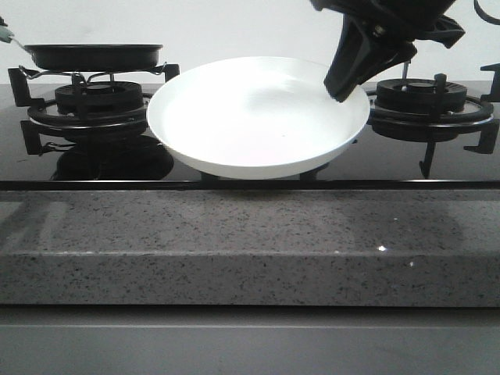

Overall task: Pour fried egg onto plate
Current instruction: 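Lift the frying pan with the left gripper and swing it over the plate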

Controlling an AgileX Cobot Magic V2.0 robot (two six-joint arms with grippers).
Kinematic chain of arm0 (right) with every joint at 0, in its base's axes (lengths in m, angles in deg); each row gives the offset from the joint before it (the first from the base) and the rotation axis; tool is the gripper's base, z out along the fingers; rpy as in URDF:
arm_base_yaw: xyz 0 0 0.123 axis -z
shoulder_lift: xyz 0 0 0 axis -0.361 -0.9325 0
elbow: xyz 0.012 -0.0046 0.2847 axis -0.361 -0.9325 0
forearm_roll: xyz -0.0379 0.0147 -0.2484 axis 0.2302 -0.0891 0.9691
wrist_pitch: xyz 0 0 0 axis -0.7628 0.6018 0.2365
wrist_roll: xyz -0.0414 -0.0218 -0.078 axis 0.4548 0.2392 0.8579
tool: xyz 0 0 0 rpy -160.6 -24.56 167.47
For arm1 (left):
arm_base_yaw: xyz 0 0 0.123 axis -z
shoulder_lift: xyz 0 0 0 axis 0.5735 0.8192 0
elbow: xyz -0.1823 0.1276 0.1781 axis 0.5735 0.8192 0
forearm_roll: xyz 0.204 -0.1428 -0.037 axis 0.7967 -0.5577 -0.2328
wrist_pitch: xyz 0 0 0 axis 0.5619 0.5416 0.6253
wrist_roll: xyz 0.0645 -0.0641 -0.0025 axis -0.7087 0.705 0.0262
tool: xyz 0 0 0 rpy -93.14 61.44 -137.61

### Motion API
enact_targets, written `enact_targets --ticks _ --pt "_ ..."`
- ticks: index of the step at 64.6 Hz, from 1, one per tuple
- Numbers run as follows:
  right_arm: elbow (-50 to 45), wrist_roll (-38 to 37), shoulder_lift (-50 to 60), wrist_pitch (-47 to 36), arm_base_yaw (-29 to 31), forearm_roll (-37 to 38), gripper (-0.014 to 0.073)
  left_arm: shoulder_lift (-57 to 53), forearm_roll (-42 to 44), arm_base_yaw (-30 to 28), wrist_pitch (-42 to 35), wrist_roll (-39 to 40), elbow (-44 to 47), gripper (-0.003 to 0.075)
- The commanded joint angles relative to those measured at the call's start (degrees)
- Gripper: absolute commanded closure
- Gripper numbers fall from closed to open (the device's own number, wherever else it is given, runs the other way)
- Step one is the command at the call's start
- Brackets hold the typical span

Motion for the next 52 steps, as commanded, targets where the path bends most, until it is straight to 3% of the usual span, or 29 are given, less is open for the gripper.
enact_targets --ticks 1,27,52 --pt "1.4 0.6 2.3 -2.6 0.1 -1.8 0.0651 -2.3 0.7 -0.6 -0.1 -2.0 -1.2 0.0739" --pt "1.4 0.6 2.3 -2.6 0.1 -1.8 0.0651 -4.0 -15.3 -5.6 9.4 -9.3 -1.2 0.0739" --pt "1.4 0.6 2.3 -2.6 0.1 -1.8 0.0651 -9.8 -16.8 -5.4 14.6 -14.0 -1.2 0.0739"
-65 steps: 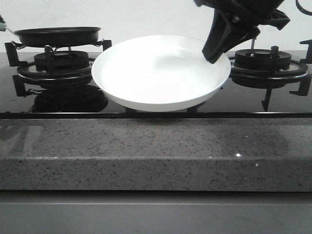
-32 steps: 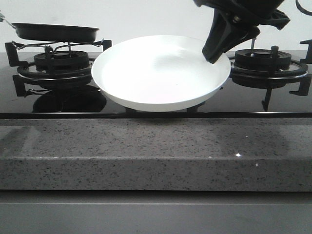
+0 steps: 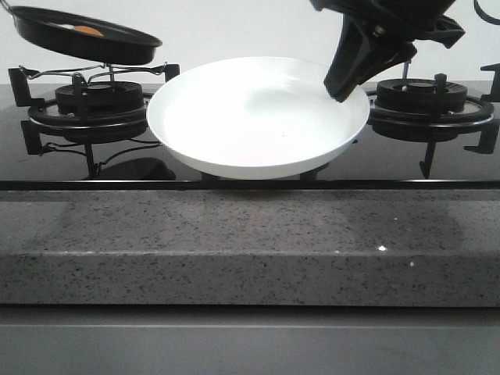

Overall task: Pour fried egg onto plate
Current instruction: 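Lift the frying pan with the left gripper and swing it over the plate, then tilt the pan with the left gripper to slide the fried egg onto the plate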

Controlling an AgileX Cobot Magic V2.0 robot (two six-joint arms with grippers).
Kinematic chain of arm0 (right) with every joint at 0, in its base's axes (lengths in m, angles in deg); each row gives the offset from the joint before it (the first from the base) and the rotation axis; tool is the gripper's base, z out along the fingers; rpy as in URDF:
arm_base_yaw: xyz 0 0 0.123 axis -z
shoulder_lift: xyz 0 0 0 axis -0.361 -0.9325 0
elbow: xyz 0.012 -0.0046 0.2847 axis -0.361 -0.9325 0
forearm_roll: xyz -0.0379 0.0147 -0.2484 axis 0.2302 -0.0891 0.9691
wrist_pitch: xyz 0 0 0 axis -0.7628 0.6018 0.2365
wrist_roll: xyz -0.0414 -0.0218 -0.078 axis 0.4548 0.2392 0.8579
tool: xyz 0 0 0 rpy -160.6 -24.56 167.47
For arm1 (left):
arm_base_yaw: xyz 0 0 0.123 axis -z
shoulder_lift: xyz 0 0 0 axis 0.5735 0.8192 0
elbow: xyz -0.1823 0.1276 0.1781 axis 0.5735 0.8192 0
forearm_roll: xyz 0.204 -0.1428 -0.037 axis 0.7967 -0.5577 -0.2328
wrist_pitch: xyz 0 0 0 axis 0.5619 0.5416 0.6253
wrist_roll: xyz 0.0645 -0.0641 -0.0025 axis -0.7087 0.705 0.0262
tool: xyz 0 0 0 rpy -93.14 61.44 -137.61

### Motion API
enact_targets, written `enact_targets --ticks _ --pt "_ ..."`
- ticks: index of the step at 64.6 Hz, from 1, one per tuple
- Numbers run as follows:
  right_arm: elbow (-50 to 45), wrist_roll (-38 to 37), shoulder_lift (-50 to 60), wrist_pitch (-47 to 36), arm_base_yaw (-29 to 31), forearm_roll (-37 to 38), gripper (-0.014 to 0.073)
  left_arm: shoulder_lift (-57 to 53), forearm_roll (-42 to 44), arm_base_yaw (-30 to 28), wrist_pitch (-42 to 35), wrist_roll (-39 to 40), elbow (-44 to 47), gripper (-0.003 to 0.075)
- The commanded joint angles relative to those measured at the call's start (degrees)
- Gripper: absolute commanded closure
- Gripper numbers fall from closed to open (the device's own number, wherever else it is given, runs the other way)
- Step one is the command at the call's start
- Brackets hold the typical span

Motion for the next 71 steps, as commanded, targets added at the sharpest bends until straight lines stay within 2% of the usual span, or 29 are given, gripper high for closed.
enact_targets --ticks 1,20,39,57,71 --pt "1.4 0.6 2.3 -2.6 0.1 -1.8 0.0651 -4.5 -5.1 0.3 2.0 -0.4 -1.8 0.0739" --pt "1.4 0.6 2.3 -2.6 0.1 -1.8 0.0651 -8.3 -4.2 5.4 5.7 -2.2 -1.8 0.0739" --pt "1.4 0.6 2.3 -2.6 0.1 -1.8 0.0651 -14.3 -1.5 13.2 0.0 -11.3 -1.8 0.0739" --pt "1.4 0.6 2.3 -2.6 0.1 -1.8 0.0651 -18.0 14.4 24.0 -9.6 -12.5 -1.8 0.0739" --pt "1.4 0.6 2.3 -2.6 0.1 -1.8 0.0651 -20.8 32.0 36.5 -21.2 -12.5 -1.8 0.0739"
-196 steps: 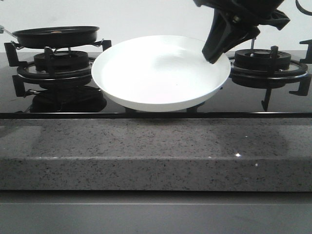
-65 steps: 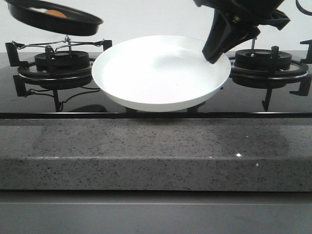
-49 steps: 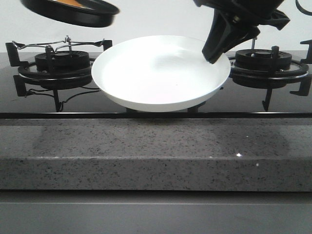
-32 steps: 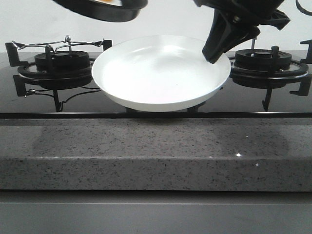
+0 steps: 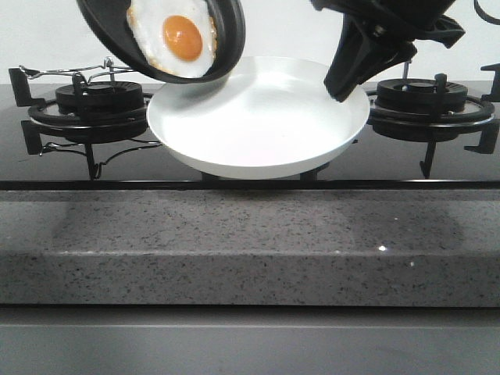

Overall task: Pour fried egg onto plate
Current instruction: 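Tilt the pan with the left gripper to slide the fried egg onto the plate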

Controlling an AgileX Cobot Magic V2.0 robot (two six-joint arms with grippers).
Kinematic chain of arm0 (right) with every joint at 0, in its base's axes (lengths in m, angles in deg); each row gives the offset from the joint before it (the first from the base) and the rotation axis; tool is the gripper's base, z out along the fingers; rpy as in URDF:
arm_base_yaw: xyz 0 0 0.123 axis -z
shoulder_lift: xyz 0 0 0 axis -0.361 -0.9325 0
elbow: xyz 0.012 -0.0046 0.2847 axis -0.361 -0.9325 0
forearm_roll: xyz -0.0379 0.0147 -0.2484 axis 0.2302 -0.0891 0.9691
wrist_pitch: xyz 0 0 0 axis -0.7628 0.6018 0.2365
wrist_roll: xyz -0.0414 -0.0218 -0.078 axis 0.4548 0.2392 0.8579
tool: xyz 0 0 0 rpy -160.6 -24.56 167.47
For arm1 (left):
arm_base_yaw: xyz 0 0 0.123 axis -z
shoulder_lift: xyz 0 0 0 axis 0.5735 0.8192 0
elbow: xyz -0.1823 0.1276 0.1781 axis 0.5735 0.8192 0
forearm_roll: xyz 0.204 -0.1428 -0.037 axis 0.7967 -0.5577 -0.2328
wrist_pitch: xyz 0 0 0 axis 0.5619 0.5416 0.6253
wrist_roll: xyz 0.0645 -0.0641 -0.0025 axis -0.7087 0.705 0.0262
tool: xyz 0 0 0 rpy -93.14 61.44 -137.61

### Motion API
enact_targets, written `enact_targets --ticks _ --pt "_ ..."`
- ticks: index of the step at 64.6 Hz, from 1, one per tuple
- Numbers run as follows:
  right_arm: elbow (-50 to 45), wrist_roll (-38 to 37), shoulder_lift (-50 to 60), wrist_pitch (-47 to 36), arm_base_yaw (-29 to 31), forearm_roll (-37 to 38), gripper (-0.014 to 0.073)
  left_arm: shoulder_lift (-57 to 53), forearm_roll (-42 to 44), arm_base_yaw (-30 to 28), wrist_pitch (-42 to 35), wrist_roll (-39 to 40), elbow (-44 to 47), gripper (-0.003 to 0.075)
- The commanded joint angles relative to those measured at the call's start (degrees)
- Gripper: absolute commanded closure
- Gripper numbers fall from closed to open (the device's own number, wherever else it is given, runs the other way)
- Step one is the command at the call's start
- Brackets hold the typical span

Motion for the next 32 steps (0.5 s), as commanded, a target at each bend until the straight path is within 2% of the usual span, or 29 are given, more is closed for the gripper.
enact_targets --ticks 1,12,32 --pt "1.4 0.6 2.3 -2.6 0.1 -1.8 0.0651 -3.2 4.0 5.3 -9.1 0.2 -1.9 0.0739" --pt "1.4 0.6 2.3 -2.6 0.1 -1.8 0.0651 -3.4 10.6 10.9 -12.0 0.3 -1.9 0.0740" --pt "1.4 0.6 2.3 -2.6 0.1 -1.8 0.0651 -3.3 18.7 16.3 -16.5 0.4 -1.9 0.0740"
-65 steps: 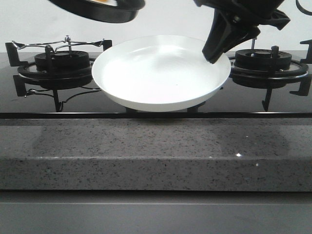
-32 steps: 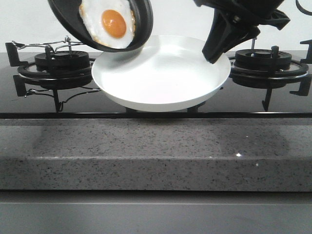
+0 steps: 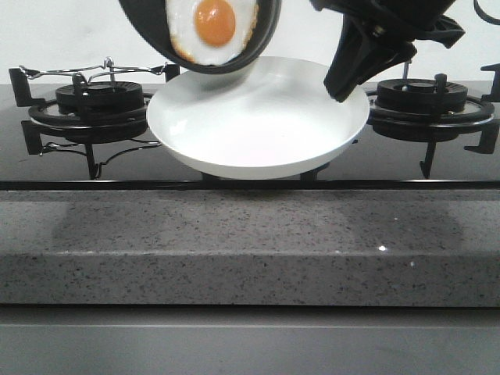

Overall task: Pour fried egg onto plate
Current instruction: 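Tilt the pan with the left gripper to slide the fried egg onto the plate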

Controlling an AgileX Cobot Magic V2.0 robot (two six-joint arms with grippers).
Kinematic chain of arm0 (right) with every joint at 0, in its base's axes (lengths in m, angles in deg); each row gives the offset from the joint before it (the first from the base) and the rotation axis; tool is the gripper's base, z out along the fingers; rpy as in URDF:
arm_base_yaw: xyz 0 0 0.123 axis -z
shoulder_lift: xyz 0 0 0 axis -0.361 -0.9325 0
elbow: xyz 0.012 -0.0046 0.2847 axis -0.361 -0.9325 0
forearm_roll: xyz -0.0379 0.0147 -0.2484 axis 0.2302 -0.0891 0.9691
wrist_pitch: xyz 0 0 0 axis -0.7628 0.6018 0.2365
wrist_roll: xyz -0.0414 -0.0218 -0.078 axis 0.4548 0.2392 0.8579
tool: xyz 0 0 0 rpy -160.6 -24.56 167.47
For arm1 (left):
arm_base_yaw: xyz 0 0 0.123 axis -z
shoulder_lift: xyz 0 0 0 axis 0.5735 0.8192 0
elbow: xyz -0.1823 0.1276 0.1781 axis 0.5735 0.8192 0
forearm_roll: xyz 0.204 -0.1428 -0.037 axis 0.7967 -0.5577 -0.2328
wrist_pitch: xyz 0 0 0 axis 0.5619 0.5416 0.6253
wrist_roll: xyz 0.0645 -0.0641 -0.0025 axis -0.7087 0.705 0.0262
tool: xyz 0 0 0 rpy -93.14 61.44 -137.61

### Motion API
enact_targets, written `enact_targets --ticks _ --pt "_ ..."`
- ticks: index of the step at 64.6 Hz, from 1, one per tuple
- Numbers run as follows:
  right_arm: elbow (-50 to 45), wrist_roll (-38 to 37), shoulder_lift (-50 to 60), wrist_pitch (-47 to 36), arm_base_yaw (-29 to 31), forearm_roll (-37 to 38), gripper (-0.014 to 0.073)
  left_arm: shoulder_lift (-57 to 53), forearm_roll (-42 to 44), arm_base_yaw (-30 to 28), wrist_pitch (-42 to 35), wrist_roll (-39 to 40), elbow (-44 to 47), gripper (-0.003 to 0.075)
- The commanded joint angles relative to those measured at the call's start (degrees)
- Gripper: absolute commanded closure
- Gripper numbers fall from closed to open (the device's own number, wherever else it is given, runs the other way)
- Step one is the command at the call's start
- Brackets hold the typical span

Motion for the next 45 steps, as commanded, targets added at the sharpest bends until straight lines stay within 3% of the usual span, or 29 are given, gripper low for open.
enact_targets --ticks 1,21,45 --pt "1.4 0.6 2.3 -2.6 0.1 -1.8 0.0651 -2.0 1.9 2.0 -7.2 0.4 -1.9 0.0739" --pt "1.4 0.6 2.3 -2.6 0.1 -1.8 0.0651 -2.0 10.9 5.8 -7.4 3.2 -1.9 0.0740" --pt "1.4 0.6 2.3 -2.6 0.1 -1.8 0.0651 -2.0 11.0 5.8 -7.2 5.5 -1.9 0.0740"
